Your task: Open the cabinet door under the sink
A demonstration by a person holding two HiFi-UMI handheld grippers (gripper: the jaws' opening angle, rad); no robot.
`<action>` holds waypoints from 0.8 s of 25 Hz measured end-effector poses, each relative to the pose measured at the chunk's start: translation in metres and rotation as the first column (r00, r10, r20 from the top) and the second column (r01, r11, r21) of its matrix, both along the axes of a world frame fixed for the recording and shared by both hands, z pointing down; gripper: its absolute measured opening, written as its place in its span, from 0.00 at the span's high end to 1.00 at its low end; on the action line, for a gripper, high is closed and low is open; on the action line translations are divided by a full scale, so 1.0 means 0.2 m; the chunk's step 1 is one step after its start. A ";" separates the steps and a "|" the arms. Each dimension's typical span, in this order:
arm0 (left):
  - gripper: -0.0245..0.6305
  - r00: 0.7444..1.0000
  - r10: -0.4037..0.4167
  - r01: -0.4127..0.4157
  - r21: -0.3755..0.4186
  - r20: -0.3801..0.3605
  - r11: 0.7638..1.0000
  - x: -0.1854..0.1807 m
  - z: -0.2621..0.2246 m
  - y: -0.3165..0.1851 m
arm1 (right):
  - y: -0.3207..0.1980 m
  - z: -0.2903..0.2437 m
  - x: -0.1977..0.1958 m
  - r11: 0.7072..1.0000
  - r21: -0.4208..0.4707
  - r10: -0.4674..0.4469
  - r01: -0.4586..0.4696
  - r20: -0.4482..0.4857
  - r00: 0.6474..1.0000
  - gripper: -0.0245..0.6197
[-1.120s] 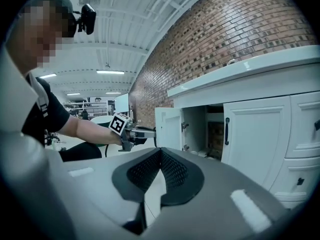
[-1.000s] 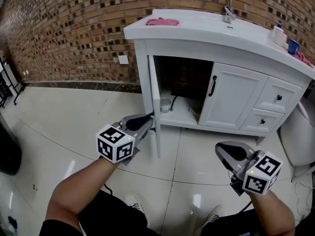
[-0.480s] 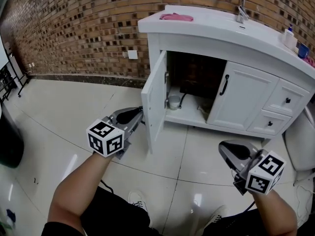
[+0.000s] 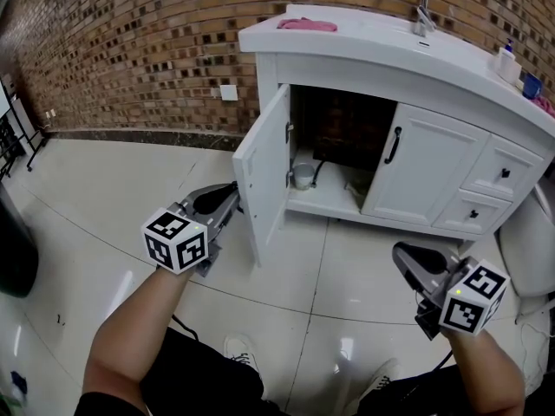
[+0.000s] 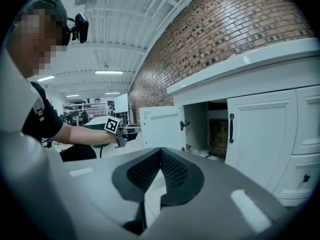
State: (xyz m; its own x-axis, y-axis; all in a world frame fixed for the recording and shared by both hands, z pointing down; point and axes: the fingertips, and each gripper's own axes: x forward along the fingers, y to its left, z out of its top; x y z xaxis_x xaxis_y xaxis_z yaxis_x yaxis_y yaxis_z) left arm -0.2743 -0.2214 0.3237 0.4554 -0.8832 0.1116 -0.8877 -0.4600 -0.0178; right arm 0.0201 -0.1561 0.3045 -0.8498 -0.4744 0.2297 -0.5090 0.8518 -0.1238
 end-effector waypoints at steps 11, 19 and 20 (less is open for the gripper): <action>0.90 0.999 -0.018 0.017 0.017 0.043 1.000 -0.03 -0.02 0.03 | 0.00 0.00 0.01 1.000 0.001 0.004 -0.004 -0.001 1.000 0.95; 0.95 0.999 0.033 -0.030 0.075 -0.032 0.997 0.03 -0.18 0.16 | 0.00 -0.01 0.02 1.000 -0.001 0.009 -0.009 0.003 1.000 0.95; 0.95 0.998 0.044 -0.040 0.094 -0.038 0.995 0.06 -0.22 0.18 | 0.00 -0.01 0.02 1.000 -0.002 0.010 -0.010 0.004 1.000 0.95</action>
